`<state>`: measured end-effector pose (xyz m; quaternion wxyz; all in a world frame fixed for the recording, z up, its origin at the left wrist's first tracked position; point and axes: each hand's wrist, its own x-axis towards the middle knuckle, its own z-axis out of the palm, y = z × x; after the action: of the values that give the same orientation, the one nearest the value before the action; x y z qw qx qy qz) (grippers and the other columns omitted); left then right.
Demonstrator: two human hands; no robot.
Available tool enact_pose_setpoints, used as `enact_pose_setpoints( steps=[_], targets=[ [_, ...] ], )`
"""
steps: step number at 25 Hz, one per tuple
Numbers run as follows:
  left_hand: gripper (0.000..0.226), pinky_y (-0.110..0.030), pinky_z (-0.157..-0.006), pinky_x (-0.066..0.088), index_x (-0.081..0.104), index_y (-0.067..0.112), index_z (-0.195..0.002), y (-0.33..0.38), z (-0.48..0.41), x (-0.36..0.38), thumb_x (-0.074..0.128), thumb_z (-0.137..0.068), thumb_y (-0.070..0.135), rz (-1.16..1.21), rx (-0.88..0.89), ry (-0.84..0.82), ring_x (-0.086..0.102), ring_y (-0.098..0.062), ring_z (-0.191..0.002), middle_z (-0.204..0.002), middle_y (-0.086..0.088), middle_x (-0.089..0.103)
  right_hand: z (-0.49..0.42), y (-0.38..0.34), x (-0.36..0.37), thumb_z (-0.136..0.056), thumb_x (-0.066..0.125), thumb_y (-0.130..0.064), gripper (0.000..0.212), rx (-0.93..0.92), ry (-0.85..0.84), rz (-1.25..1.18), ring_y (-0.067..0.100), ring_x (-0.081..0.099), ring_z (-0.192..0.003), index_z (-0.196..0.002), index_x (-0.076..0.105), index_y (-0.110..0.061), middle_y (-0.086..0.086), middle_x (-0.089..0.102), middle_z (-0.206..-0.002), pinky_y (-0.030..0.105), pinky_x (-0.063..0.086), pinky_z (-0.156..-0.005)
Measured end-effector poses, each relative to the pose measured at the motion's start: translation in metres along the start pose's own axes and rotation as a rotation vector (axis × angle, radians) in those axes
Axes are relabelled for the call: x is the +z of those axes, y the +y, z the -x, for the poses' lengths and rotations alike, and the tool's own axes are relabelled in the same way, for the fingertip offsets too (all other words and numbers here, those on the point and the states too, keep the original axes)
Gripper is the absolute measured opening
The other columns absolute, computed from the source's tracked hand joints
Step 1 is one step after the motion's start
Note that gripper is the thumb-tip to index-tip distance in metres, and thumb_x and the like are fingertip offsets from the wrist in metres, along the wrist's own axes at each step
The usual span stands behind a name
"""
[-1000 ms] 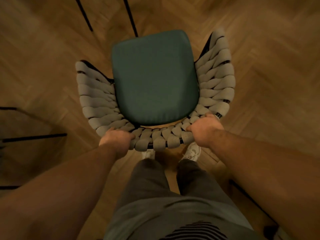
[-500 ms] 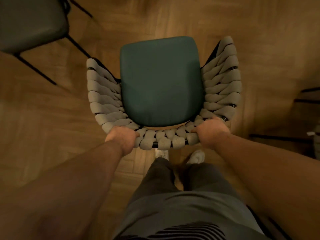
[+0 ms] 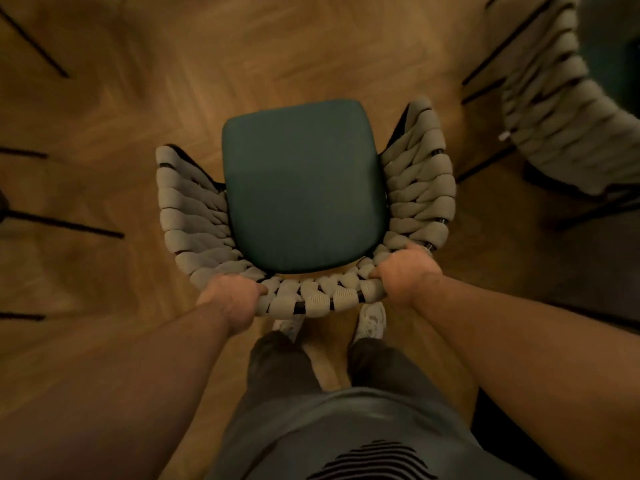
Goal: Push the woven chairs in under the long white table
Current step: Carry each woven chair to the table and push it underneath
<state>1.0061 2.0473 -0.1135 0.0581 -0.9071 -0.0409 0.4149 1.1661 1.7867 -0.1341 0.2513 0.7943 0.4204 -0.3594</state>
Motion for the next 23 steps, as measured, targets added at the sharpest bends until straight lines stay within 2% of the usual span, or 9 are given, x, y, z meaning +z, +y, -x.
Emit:
enact_pose_setpoints(
  steps=[3,6,11,17,23],
  targets=[
    [0.041,-0.034,-0.085,0.053,0.062,0.042,-0.132,-0.009,-0.008,-0.008,0.058,-0.098,0.019,-0.085,0.113,0.011,0.065,-0.018,-0.106,-0.115,0.008,0.068,0.030,-0.019,0.017,-0.095,0.060,-0.034,0.031,0.074,-0.015,-0.148,0.022,0.062,-0.108,-0.125,0.063,-0.043,-0.004,0.065,-0.113,0.046,0.041,-0.103],
    [0.038,-0.037,-0.088,0.058,0.064,0.044,-0.124,-0.012,-0.009,-0.025,0.059,-0.097,0.018,-0.223,0.222,0.044,0.065,-0.017,-0.101,-0.109,0.009,0.068,0.063,-0.049,0.036,-0.094,0.063,-0.035,0.027,0.198,0.000,-0.386,0.020,0.062,-0.100,-0.120,0.065,-0.042,-0.006,0.065,-0.104,0.044,0.044,-0.099],
    [0.037,-0.036,-0.087,0.058,0.064,0.044,-0.122,0.013,-0.009,-0.035,0.060,-0.096,0.018,-0.411,0.388,0.069,0.064,-0.015,-0.096,-0.103,0.010,0.066,0.107,-0.093,0.080,-0.093,0.061,-0.037,0.017,0.386,0.007,-0.558,0.018,0.064,-0.099,-0.107,0.068,-0.043,-0.009,0.067,-0.097,0.045,0.042,-0.099],
    [0.045,-0.031,-0.082,0.052,0.057,0.044,-0.139,0.063,-0.003,-0.027,0.057,-0.099,0.022,-0.569,0.568,0.084,0.063,-0.015,-0.102,-0.112,0.009,0.066,0.150,-0.136,0.143,-0.092,0.061,-0.034,0.023,0.532,-0.075,-0.681,0.020,0.062,-0.105,-0.113,0.068,-0.040,-0.006,0.068,-0.107,0.046,0.039,-0.103],
    [0.043,-0.040,-0.100,0.049,0.056,0.042,-0.140,0.102,-0.032,-0.053,0.052,-0.101,0.024,-0.856,0.738,0.096,0.062,-0.020,-0.114,-0.124,0.006,0.065,0.170,-0.176,0.160,-0.096,0.057,-0.032,0.036,0.658,-0.138,-0.912,0.023,0.062,-0.115,-0.131,0.063,-0.040,-0.001,0.066,-0.126,0.048,0.042,-0.105]
  ],
)
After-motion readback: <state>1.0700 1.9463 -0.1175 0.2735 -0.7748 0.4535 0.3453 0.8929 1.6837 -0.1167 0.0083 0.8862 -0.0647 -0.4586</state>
